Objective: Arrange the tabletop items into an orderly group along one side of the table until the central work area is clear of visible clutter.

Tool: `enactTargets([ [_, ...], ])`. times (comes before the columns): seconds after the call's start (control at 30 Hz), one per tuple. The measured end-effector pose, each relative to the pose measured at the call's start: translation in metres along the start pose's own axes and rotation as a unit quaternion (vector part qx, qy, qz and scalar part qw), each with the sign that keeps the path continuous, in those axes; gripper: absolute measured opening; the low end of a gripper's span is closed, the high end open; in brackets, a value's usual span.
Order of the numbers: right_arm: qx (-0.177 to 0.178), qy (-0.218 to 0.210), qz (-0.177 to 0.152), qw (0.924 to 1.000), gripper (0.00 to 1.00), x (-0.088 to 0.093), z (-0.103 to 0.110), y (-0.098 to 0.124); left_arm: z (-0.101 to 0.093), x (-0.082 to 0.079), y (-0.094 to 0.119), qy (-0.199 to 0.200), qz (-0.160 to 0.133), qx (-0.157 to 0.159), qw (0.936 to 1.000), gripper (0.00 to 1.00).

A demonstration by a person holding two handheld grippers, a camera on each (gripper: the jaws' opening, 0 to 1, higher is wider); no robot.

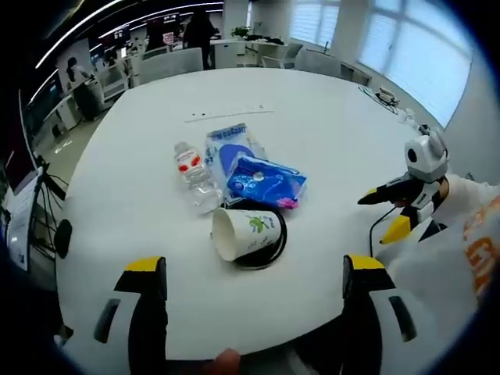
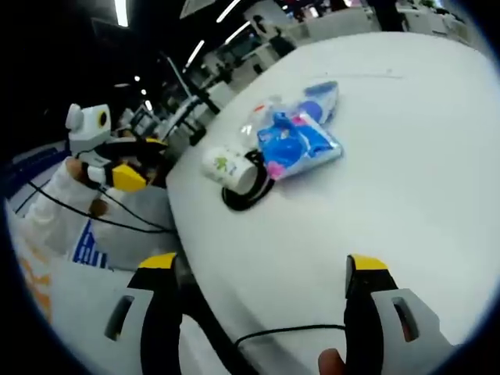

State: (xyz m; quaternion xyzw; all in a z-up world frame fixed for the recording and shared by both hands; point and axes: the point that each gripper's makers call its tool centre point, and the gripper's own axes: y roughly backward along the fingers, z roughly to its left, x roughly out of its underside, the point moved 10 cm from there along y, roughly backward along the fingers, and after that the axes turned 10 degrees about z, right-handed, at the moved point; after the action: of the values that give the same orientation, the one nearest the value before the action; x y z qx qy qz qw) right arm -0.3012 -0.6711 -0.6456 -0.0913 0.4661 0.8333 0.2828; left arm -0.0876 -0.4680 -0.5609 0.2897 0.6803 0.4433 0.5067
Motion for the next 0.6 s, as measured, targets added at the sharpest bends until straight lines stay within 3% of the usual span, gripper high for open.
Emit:
enactTargets([
  [0.07, 0.011, 0.003, -0.013, 0.9998, 0.86, -0.004, 0.002, 0.005, 0.002, -0.001, -0.002, -0.007, 0.007, 0.008, 0.9999, 0.95],
  [0.13, 0.017, -0.021, -0.039, 0.9989, 0.86, -0.009, 0.004, 0.009, 0.009, -0.004, -0.004, -0.013, 0.014, 0.016, 0.9997, 0.96],
  [0.23, 0.018, -0.048, -0.074, 0.9960, 0.87, -0.014, 0.000, 0.002, 0.024, -0.012, -0.003, -0.023, 0.003, 0.010, 0.9997, 0.97],
  [0.27, 0.018, -0.051, -0.071, 0.9960, 0.86, -0.014, -0.002, -0.001, 0.028, -0.013, -0.001, -0.020, 0.002, 0.008, 0.9998, 0.97],
  [0.33, 0.016, -0.066, -0.029, 0.9973, 0.85, -0.012, 0.000, -0.006, 0.034, -0.013, 0.004, -0.010, -0.005, 0.011, 0.9999, 0.96],
  [0.4, 0.034, -0.017, -0.056, 0.9977, 0.85, -0.020, 0.002, -0.003, 0.040, -0.013, 0.004, -0.011, -0.032, 0.029, 0.9990, 0.97],
  [0.6, 0.040, -0.043, -0.060, 0.9965, 0.85, -0.019, 0.001, 0.003, 0.055, -0.013, -0.004, 0.014, -0.019, 0.024, 0.9994, 0.95],
])
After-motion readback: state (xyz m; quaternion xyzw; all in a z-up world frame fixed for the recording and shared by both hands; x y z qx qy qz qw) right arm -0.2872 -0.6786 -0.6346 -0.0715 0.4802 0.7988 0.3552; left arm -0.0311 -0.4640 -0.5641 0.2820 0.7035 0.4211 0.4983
